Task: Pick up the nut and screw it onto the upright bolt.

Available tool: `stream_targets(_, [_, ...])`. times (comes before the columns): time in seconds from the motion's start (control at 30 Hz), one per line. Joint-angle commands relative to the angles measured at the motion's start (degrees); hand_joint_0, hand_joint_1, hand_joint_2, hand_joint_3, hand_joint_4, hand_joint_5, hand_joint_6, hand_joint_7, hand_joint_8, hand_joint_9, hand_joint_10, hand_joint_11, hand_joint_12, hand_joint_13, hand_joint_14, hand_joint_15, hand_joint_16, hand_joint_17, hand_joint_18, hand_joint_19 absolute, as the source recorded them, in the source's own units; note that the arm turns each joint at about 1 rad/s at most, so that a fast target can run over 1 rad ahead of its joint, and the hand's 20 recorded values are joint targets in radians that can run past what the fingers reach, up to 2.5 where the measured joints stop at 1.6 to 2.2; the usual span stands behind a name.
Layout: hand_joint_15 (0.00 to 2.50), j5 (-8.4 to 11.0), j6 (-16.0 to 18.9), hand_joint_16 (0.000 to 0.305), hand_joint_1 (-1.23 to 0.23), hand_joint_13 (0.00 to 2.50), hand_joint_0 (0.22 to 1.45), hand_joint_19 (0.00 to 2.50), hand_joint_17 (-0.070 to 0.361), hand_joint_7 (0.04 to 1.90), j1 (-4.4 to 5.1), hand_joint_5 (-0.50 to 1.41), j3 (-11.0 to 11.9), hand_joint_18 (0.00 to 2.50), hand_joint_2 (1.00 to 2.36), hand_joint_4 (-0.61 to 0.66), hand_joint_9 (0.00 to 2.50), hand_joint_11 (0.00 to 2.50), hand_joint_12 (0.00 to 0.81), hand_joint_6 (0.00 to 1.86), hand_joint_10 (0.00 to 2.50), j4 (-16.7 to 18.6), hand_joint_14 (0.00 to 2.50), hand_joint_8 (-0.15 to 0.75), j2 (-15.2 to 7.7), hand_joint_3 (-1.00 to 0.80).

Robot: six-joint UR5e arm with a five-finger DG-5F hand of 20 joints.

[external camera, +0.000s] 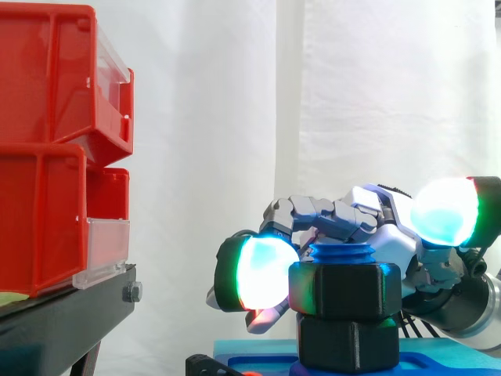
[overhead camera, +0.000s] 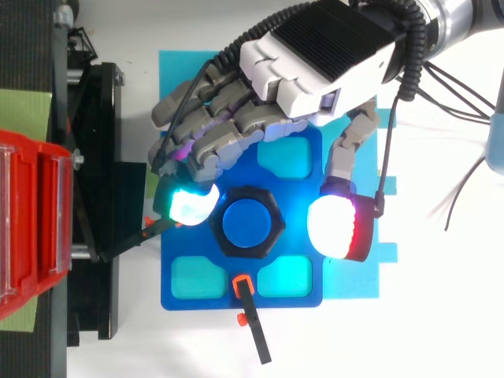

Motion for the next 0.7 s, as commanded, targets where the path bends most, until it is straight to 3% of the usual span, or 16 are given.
stream_targets(0.0, [0.0,-0.11,0.1,0.045,-0.18,0.49,0.4,0.13,0.101,1.31,-0.19,-0.11,0.0,0.32,1.0,0.24,0.72,0.0,0.36,0.5,0.0,0.1,0.0,0.294,0.0,-0.5])
stream_targets(0.3, [0.0,-0.46,0.2,0.044,-0.18,0.52,0.41,0.13,0.099,1.49,-0.63,-0.08,0.0,0.33,1.0,0.23,0.76,0.01,0.362,0.5,0.0,0.3,0.0,0.302,0.0,-0.5])
stream_targets(0.67, [0.0,-0.81,0.3,0.042,-0.18,0.55,0.42,0.13,0.096,1.31,-0.98,-0.07,0.0,0.35,1.0,0.24,0.83,0.03,0.358,0.63,0.0,0.3,0.0,0.311,0.0,-0.5])
